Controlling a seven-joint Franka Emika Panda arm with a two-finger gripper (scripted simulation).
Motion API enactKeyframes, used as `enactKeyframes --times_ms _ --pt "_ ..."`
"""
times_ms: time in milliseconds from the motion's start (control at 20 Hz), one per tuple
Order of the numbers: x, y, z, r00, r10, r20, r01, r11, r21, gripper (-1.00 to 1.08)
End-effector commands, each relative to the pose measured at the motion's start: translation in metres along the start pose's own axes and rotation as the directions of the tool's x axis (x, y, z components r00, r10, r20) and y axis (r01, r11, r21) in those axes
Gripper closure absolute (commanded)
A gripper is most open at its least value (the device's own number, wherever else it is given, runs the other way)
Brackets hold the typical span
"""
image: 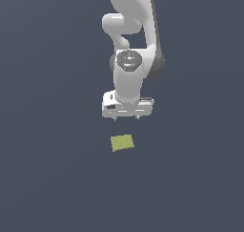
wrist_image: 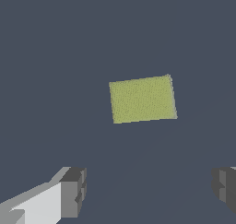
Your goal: Pick up the object and move it to a goal position.
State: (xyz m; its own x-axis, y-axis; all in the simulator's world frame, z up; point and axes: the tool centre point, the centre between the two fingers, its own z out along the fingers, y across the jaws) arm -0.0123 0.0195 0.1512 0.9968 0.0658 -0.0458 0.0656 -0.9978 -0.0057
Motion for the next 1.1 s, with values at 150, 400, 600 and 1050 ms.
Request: enactKeyframes --times_ms 150,400,600,1050 --pt "0.002 -0.003 -0.003 1.0 -0.002 -0.004 0.002 1.0 0.001 -0.92" --pt "0.011 -0.016 -0.017 1.0 -0.008 -0.021 0.008 1.0 0.005 -0.92" --pt "0.012 -0.018 -0.018 1.0 -0.007 -0.023 0.008 1.0 0.006 -0.92" --pt "0.012 -0.018 -0.017 1.0 0.006 -0.023 -0.006 1.0 0.007 -0.92"
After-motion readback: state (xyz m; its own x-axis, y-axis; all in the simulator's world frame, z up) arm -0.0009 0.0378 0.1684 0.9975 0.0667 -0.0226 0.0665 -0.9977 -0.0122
